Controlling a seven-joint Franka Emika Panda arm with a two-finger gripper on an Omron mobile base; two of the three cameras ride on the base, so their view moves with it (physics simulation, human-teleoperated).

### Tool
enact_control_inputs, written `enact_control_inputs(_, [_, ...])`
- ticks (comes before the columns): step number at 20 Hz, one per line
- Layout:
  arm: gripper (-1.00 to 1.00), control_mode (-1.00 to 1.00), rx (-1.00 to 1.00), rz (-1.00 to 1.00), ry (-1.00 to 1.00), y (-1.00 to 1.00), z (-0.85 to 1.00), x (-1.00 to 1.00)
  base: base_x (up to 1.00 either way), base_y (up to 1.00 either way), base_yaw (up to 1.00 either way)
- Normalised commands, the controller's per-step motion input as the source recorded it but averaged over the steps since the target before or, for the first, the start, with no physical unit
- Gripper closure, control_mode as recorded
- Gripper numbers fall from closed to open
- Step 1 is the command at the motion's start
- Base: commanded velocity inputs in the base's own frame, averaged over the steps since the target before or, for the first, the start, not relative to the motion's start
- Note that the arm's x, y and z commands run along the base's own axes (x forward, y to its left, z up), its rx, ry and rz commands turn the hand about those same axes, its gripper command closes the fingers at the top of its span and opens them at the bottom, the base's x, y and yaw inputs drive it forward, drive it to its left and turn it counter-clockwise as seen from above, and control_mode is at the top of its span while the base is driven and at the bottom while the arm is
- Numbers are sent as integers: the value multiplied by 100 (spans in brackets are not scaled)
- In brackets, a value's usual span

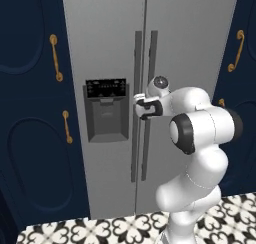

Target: Take the strawberry from the fridge and place it on top of the pancake, located on the dining counter.

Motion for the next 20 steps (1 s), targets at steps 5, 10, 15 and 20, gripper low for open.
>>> enact_control_inputs(5, [100,-100,-1,-20,0,-13,-51,53,0,0,0])
enact_control_inputs(10, [100,-100,2,-10,1,-86,-56,22,0,0,0])
enact_control_inputs(15, [100,-100,11,-6,1,-100,-44,-18,0,0,0])
enact_control_inputs(20, [100,-100,18,-12,1,-100,-3,-51,0,0,0])
